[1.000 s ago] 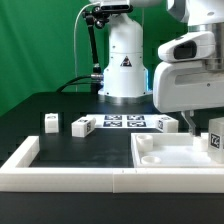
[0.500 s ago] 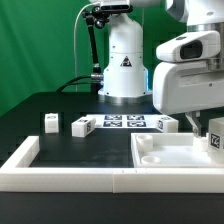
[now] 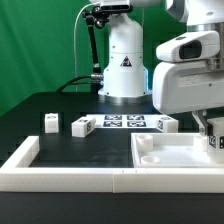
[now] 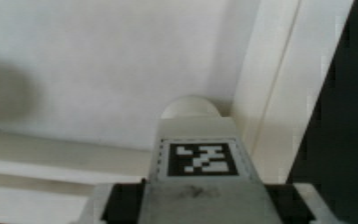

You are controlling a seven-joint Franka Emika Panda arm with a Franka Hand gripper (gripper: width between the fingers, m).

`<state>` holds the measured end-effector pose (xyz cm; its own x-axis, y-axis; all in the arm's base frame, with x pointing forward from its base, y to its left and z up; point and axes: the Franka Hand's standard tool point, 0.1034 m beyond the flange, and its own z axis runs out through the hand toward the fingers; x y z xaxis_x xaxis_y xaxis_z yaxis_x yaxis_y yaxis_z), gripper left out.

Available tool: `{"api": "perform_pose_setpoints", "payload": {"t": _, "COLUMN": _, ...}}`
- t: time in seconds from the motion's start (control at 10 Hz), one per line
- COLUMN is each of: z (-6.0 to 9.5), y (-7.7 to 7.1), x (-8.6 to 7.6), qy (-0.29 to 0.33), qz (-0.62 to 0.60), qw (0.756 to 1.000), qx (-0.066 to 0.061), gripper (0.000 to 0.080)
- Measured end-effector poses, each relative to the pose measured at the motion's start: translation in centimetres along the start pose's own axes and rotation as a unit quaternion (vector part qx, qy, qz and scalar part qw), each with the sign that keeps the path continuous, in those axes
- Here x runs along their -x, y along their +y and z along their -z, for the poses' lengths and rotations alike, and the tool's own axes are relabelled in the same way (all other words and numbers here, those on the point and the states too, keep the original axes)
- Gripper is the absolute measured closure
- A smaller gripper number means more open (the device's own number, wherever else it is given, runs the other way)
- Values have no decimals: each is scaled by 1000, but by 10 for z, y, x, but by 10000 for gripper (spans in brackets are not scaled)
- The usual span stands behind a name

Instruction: Assemble one leg

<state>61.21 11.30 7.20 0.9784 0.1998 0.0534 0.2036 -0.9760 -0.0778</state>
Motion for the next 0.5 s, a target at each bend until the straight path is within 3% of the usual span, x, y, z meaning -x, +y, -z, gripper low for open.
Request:
{"api": "perform_pose_setpoints", "payload": {"t": 0.3, "z": -1, "y": -1, "x": 0, "qy": 14, "qz": -189, "qw": 982, "qx": -10, "gripper": 510}}
{"api": "perform_pose_setpoints", "payload": {"t": 0.5, "z": -2, "y": -4, "x": -1, "qy": 17, "qz": -305, "qw": 952, "qx": -11, "gripper": 509}}
